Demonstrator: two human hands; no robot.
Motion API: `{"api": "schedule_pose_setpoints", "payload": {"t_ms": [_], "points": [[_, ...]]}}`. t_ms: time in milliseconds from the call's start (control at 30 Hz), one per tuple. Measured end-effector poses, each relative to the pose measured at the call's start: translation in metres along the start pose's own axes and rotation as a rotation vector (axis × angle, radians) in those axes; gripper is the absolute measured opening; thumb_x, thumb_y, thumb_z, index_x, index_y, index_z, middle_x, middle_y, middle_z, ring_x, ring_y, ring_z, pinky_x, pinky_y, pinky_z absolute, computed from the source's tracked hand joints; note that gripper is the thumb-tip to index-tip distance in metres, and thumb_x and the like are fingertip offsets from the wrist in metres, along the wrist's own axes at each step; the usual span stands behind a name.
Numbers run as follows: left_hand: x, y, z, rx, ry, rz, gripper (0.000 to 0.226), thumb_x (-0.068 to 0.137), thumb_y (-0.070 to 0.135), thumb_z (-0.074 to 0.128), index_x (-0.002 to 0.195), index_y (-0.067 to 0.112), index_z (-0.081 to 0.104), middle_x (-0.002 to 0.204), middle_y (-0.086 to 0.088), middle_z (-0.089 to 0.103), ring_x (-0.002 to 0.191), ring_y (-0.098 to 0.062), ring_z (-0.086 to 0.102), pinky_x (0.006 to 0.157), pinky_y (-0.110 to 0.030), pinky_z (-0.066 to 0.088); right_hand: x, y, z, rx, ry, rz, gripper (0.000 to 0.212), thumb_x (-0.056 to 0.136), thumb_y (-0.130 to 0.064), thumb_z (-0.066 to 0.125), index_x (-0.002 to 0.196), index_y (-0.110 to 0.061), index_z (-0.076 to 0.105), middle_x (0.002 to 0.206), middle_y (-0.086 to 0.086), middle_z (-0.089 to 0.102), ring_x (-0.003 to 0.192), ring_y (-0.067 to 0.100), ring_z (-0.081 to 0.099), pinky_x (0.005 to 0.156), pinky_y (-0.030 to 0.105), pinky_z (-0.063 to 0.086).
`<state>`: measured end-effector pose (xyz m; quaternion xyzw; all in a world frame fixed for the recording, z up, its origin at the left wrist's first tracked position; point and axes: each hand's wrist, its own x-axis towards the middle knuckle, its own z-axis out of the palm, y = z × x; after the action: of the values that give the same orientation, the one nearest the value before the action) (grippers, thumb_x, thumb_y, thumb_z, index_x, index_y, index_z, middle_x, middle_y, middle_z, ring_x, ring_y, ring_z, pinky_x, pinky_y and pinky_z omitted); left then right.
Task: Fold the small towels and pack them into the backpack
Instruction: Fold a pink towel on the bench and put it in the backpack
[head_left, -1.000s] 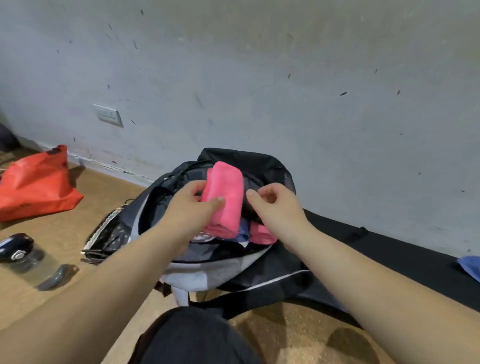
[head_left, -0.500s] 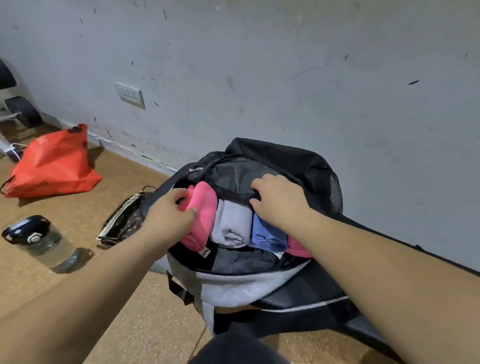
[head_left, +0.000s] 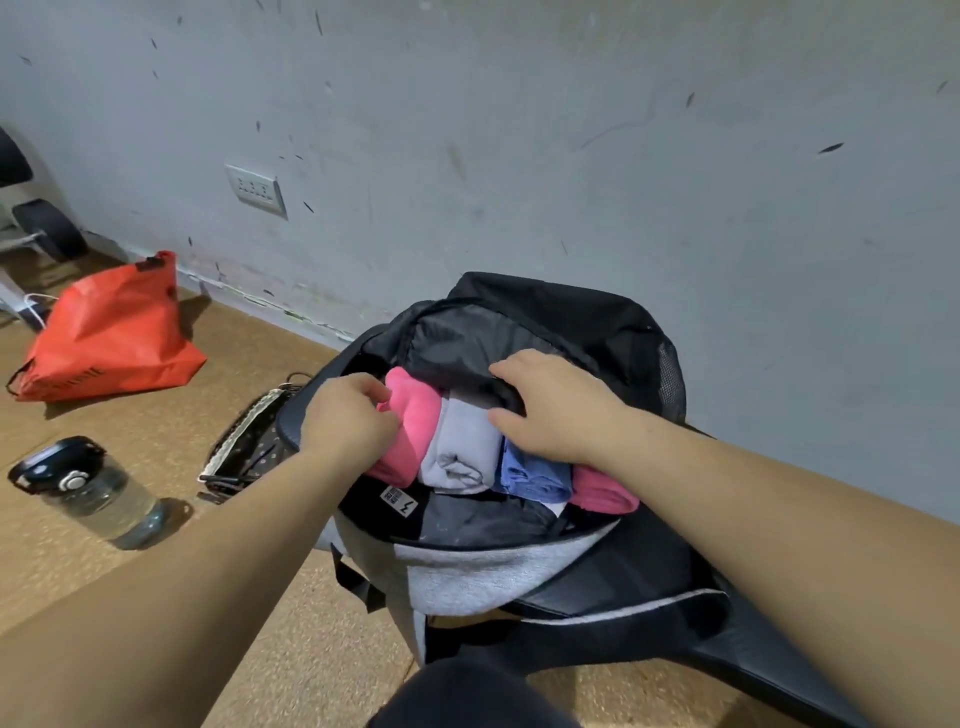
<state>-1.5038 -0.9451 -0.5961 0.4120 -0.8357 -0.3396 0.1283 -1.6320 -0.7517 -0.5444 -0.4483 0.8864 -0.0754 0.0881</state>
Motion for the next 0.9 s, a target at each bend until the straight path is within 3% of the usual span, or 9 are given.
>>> {"api": "schedule_pose_setpoints", "payload": {"t_ms": [100,233,467,633,900], "points": [[-0.015,0.013,-0.006,-0.017,0.035,0.067,0.014,0.091,0.014,0.07,0.102,0.022,0.073,0.098,0.0,0.071,0.09,-0.022,0.066,0.077,-0.031,0.047,-0.02,0.006,-0.008,0.051,0.103,-0.019,0.052,0.099,-0.039,0.055,0.149,-0.025,0.047,0.15,-0.003,0.05,0.138,0.023,0.047,0.107,0.046,0.047],[-0.054,0.057,-0.007,-0.171,-0.029,0.144,0.018,0.094,0.013,0.062,0.095,0.028,0.073,0.092,0.01,0.073,0.082,-0.01,0.067,0.076,-0.027,0.055,-0.054,0.021,-0.032,0.094,0.169,0.023,0.036,0.097,-0.041,0.056,0.131,-0.028,0.063,0.131,-0.004,0.06,0.124,0.02,0.056,0.098,0.044,0.052],[-0.154,0.168,0.046,-0.362,-0.437,0.248,0.012,0.091,0.001,0.067,0.094,0.009,0.075,0.083,-0.013,0.076,0.065,-0.016,0.067,0.052,-0.022,0.052,-0.156,0.081,-0.056,0.137,0.141,0.174,0.022,0.094,-0.043,0.059,0.103,-0.028,0.071,0.1,-0.006,0.071,0.096,0.022,0.066,0.085,0.039,0.056],[-0.218,0.229,0.108,-0.401,-0.644,0.243,0.011,0.093,0.006,0.066,0.096,0.011,0.076,0.08,-0.005,0.074,0.069,-0.014,0.068,0.062,-0.029,0.055,-0.242,0.144,-0.058,0.251,0.189,0.333,0.023,0.085,-0.049,0.052,0.087,-0.03,0.066,0.078,-0.01,0.064,0.081,0.021,0.064,0.079,0.04,0.057],[-0.284,0.266,0.198,-0.36,-0.821,0.326,0.013,0.096,0.015,0.068,0.106,0.023,0.072,0.098,-0.001,0.078,0.079,-0.012,0.075,0.069,-0.027,0.061,-0.344,0.249,-0.026,0.543,0.336,0.61,0.015,0.096,-0.032,0.065,0.097,-0.021,0.076,0.092,-0.01,0.075,0.09,0.007,0.069,0.083,0.026,0.054]]}}
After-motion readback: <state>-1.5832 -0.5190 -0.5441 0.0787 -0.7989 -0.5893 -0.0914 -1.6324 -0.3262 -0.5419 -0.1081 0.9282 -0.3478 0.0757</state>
